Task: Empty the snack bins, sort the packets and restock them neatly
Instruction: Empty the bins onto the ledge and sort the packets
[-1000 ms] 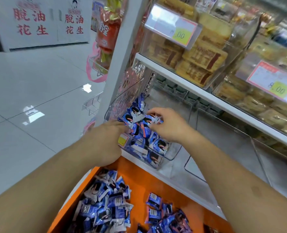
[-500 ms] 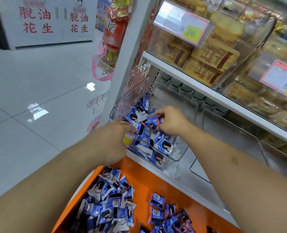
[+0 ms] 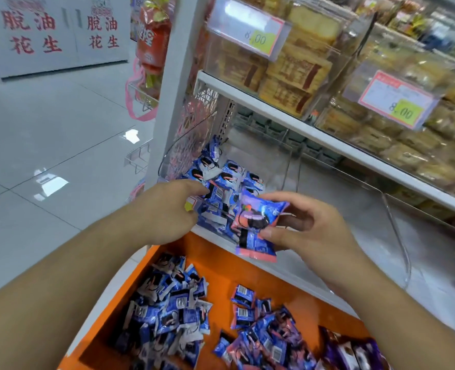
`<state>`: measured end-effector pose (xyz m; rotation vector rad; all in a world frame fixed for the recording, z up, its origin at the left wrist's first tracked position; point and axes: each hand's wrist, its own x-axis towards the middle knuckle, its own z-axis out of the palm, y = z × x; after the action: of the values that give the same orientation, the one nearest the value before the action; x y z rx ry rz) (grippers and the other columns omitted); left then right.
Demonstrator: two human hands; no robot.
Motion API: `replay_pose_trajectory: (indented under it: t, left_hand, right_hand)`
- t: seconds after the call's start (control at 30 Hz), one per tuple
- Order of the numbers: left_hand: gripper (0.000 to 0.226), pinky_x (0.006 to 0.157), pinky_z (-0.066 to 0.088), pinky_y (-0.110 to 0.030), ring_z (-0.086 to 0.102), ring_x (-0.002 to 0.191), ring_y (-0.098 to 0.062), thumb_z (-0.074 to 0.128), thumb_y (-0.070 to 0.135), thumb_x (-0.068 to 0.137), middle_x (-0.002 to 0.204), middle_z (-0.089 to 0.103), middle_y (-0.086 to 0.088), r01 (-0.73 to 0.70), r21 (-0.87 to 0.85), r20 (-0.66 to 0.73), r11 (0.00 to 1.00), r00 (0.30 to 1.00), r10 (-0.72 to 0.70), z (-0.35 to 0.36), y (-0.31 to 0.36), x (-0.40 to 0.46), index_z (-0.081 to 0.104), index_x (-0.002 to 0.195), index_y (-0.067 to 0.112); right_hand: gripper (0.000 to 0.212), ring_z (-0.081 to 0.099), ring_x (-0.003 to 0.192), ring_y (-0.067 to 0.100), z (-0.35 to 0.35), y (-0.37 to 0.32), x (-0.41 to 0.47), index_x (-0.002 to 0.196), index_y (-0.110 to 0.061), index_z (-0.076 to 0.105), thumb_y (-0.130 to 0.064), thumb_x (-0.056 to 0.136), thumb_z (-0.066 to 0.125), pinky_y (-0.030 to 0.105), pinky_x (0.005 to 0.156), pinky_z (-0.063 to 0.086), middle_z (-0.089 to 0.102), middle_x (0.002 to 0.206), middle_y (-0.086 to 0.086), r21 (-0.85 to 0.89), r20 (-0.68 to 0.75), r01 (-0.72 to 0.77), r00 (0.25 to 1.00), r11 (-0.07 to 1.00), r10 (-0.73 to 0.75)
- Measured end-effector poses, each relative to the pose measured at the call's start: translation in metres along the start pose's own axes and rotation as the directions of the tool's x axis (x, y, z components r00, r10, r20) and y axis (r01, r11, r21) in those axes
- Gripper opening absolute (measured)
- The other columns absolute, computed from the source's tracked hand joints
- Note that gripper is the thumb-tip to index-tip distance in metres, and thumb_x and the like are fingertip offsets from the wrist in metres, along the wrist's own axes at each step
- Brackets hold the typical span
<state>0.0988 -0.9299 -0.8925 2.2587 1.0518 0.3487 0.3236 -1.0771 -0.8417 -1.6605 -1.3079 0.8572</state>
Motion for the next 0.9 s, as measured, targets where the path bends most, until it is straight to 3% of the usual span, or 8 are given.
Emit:
replay_pose_trajectory:
  t: [0.23,0.43,0.5,0.57,0.7,0.77,0.83,0.9]
  left_hand:
    - [0.049,0.096,0.054,-0.038,0.065,0.119,-0.028,0.057,0.018,0.1,0.145,0.058,0.006,-0.048,-0.004,0.051,0.999,0.998,0.048,0.013,0.034,-0.015,0.053,0.142,0.044]
    - [0.05,0.1,0.049,-0.022,0.056,0.123,0.001,0.058,0.01,0.096,0.135,0.06,0.021,-0.122,-0.022,0.138,0.992,0.983,0.124,0.044,0.067,-0.021,0.059,0.132,0.045]
    - [0.05,0.104,0.047,-0.021,0.055,0.122,0.009,0.059,0.011,0.097,0.136,0.061,0.023,-0.139,-0.024,0.186,0.99,0.972,0.141,0.057,0.076,-0.022,0.058,0.134,0.045]
    - [0.046,0.093,0.045,-0.012,0.055,0.107,0.02,0.06,0.016,0.1,0.138,0.058,0.025,-0.159,-0.02,0.221,0.987,0.962,0.159,0.068,0.086,-0.024,0.056,0.137,0.043]
    - [0.043,0.1,0.041,-0.015,0.049,0.113,0.015,0.059,0.022,0.103,0.14,0.056,0.025,-0.163,-0.022,0.229,0.986,0.96,0.163,0.081,0.098,-0.026,0.055,0.139,0.044]
    - [0.044,0.093,0.037,-0.01,0.047,0.109,0.015,0.057,0.021,0.103,0.142,0.055,0.024,-0.16,0.015,0.222,0.987,0.963,0.153,0.081,0.098,-0.024,0.053,0.141,0.045]
    - [0.048,0.082,0.043,-0.006,0.056,0.098,0.013,0.057,0.019,0.102,0.143,0.055,0.022,-0.15,0.031,0.202,0.988,0.969,0.141,0.076,0.091,-0.02,0.053,0.141,0.046]
    - [0.051,0.082,0.056,-0.021,0.068,0.1,0.001,0.058,0.018,0.1,0.145,0.054,0.02,-0.14,0.044,0.138,0.989,0.981,0.133,0.064,0.08,-0.014,0.051,0.14,0.048]
  right_hand:
    - [0.05,0.075,0.1,0.034,-0.026,0.064,-0.084,0.109,-0.033,0.079,0.009,0.081,0.081,0.056,0.084,0.063,0.078,0.109,0.01,0.155,-0.035,-0.226,0.972,0.962,0.234]
    - [0.049,0.075,0.094,0.03,-0.05,0.115,-0.125,0.113,-0.033,0.077,0.005,0.082,0.082,0.043,0.072,0.061,0.074,0.114,0.015,0.298,-0.078,-0.328,0.928,0.897,0.365]
    - [0.048,0.074,0.087,0.025,-0.053,0.131,-0.13,0.11,-0.035,0.077,0.004,0.083,0.082,0.041,0.07,0.061,0.072,0.106,0.009,0.178,-0.086,-0.396,0.906,0.901,0.415]
    - [0.048,0.073,0.084,0.018,-0.056,0.147,-0.132,0.113,-0.039,0.074,-0.003,0.084,0.084,0.039,0.07,0.062,0.071,0.107,0.003,0.011,-0.091,-0.435,0.896,0.901,0.434]
    - [0.064,0.061,0.126,0.009,-0.058,0.16,-0.135,0.151,-0.041,0.048,-0.028,0.093,0.072,0.024,0.102,0.047,0.053,0.15,-0.016,-0.53,-0.042,-0.421,0.88,0.736,0.473]
    - [0.068,0.049,0.141,0.012,-0.058,0.153,-0.136,0.158,-0.035,0.04,-0.03,0.097,0.069,0.025,0.113,0.039,0.045,0.158,-0.015,-0.562,-0.04,-0.418,0.876,0.714,0.481]
    - [0.063,0.049,0.14,0.009,-0.056,0.146,-0.137,0.154,-0.037,0.043,-0.029,0.097,0.069,0.026,0.114,0.04,0.048,0.155,-0.017,-0.529,-0.041,-0.419,0.881,0.738,0.471]
    - [0.055,0.053,0.132,0.005,-0.055,0.14,-0.135,0.144,-0.042,0.049,-0.028,0.096,0.071,0.025,0.111,0.043,0.053,0.146,-0.021,-0.512,-0.051,-0.415,0.889,0.752,0.456]
